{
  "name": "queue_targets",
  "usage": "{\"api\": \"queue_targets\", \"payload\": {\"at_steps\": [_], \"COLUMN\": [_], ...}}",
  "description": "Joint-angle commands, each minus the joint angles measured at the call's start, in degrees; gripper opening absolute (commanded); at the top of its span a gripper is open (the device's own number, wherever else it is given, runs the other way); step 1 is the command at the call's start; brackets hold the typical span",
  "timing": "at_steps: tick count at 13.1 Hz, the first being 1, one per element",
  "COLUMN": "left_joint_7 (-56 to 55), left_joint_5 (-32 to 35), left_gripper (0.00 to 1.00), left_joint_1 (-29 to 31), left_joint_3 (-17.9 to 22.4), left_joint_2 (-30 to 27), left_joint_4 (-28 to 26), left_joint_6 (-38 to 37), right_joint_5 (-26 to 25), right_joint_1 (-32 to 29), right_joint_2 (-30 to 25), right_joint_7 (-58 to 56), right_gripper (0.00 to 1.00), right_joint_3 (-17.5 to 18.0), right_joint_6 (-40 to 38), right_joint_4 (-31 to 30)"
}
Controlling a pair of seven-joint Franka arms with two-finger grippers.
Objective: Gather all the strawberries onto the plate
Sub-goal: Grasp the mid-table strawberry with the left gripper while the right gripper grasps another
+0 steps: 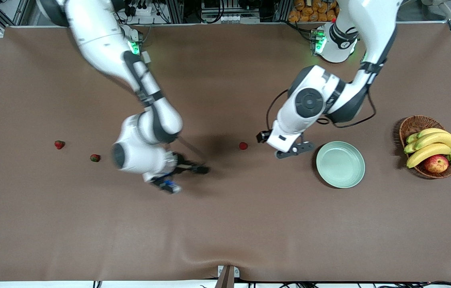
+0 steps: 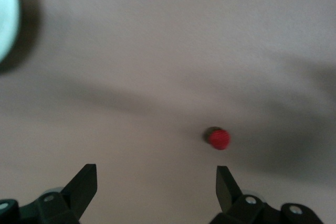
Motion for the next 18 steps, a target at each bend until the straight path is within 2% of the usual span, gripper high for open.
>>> {"api": "queue_targets", "payload": {"at_steps": [1, 2, 4, 6, 8, 10, 12, 13, 18], "left_joint_7": [-5.5, -7.2, -9.5, -12.0, -13.7, -15.1, -15.8, -15.8, -17.0], "left_joint_5": [-0.1, 0.0, 0.0, 0.0, 1.4, 5.7, 6.5, 7.3, 8.1], "left_gripper": [1.00, 1.00, 1.00, 1.00, 0.94, 0.90, 0.85, 0.81, 0.77], "left_joint_1": [-2.3, -3.5, -5.3, -7.0, -8.4, -8.9, -8.9, -8.9, -10.2], "left_joint_3": [0.4, 0.5, 0.8, 1.1, 1.6, 2.3, 2.3, 2.3, 2.3], "left_joint_2": [4.5, 5.6, 8.3, 11.5, 14.1, 15.1, 15.6, 15.8, 18.1], "left_joint_4": [2.4, 2.5, 2.8, 4.1, 5.3, 5.2, 4.9, 4.9, 5.5], "left_joint_6": [3.9, 5.7, 9.6, 12.7, 13.7, 13.7, 13.7, 13.7, 15.4], "right_joint_5": [-14.2, -21.4, -30.9, -31.9, -32.2, -33.5, -37.8, -38.3, -38.6], "right_joint_1": [-7.0, -9.1, -13.6, -18.0, -20.4, -22.0, -22.8, -22.9, -25.5], "right_joint_2": [-4.3, -4.8, -4.9, -4.9, -4.9, -4.9, -5.1, -5.1, -4.9], "right_joint_7": [-0.3, -0.5, -5.2, -12.7, -19.0, -19.9, -21.1, -21.3, -28.3], "right_gripper": [1.00, 1.00, 1.00, 1.00, 1.00, 1.00, 1.00, 1.00, 1.00], "right_joint_3": [1.1, 1.1, 1.1, 1.1, 1.1, 1.1, 1.1, 1.1, 1.0], "right_joint_6": [-4.9, -5.9, -10.0, -10.1, -9.5, -5.9, -3.7, -3.9, -4.7], "right_joint_4": [-3.3, -3.3, -3.3, -4.7, -6.1, -9.0, -10.8, -10.9, -12.8]}}
